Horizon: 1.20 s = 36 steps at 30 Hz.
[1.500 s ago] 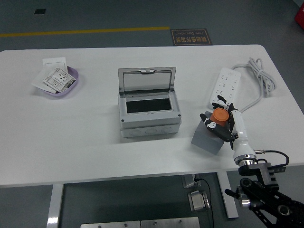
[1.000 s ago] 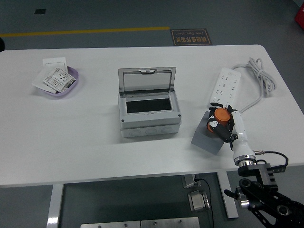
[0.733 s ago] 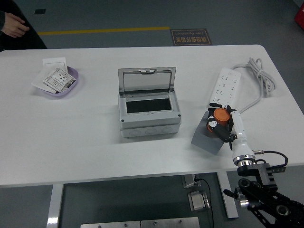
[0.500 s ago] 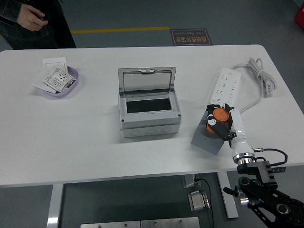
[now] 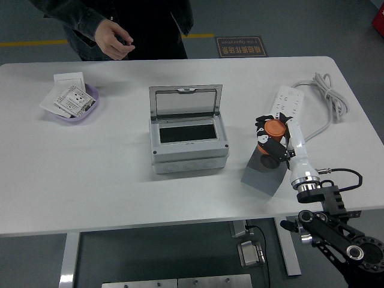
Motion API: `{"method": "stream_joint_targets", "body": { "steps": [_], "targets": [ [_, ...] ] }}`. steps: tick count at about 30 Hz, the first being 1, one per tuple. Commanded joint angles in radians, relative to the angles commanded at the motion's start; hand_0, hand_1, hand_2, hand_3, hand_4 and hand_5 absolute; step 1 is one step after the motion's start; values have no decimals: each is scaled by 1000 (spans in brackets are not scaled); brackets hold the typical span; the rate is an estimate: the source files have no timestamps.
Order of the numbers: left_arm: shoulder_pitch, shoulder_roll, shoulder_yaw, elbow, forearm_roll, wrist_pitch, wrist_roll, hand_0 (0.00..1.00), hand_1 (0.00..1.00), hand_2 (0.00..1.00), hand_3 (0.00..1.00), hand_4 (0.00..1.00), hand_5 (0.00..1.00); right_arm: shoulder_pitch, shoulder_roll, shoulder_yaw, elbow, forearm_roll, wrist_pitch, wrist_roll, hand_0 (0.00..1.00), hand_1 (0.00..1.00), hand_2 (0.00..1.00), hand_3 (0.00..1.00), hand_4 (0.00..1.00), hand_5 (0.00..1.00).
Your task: Pick up the cylinder from the cube,place it in the box,flap close box
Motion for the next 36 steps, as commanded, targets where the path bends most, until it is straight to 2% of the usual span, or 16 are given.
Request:
{"method": "stream_joint_targets", "body": {
  "steps": [3, 4, 9, 10, 15, 16, 20, 24, 28, 36],
  "targets": [
    [2, 0, -12, 0, 13, -2, 5, 675, 707, 638, 647, 701, 198, 54, -9, -41, 6, -73, 0, -60, 593, 416, 462, 318, 114, 2],
    [2, 1, -16, 0, 17, -2, 6, 673, 707, 637, 647, 702, 201, 74, -11, -57, 8, -101, 0, -83, 489, 334, 448, 312, 75, 2],
    [4, 2, -29, 0, 30, -3, 11, 673, 707, 637, 647, 702, 201, 178, -7, -143, -3, -246, 0, -202, 489, 334, 448, 312, 75, 2],
    [4, 2, -33, 0, 35, -4, 12, 673, 706, 637, 647, 703, 205, 204, -1, -167, -12, -281, 0, -231, 154, 198, 412, 300, 30, 2],
    [5, 5, -41, 0, 44, -6, 17, 673, 706, 637, 647, 703, 205, 315, 32, -269, -65, -416, 9, -343, 154, 198, 412, 300, 30, 2],
    [7, 7, -44, 0, 46, -6, 17, 673, 706, 637, 646, 704, 206, 341, 42, -295, -81, -443, 16, -367, 27, 153, 393, 287, 43, 2],
    [12, 13, -60, 0, 62, -6, 21, 673, 706, 637, 646, 704, 206, 432, 74, -381, -134, -510, 40, -422, 27, 153, 393, 287, 43, 2],
    [17, 16, -76, 0, 79, -7, 25, 673, 706, 637, 646, 704, 205, 518, 109, -464, -191, -513, 57, -441, 23, 145, 390, 282, 44, 2],
    [16, 16, -73, 0, 77, -7, 26, 673, 707, 637, 647, 705, 204, 592, 148, -544, -254, -478, 66, -439, 24, 144, 382, 274, 46, 2],
    [8, 15, -63, 0, 74, -8, 26, 674, 706, 639, 647, 706, 204, 675, 214, -699, -380, -386, 67, -399, 28, 145, 378, 271, 44, 2]
  ]
}}
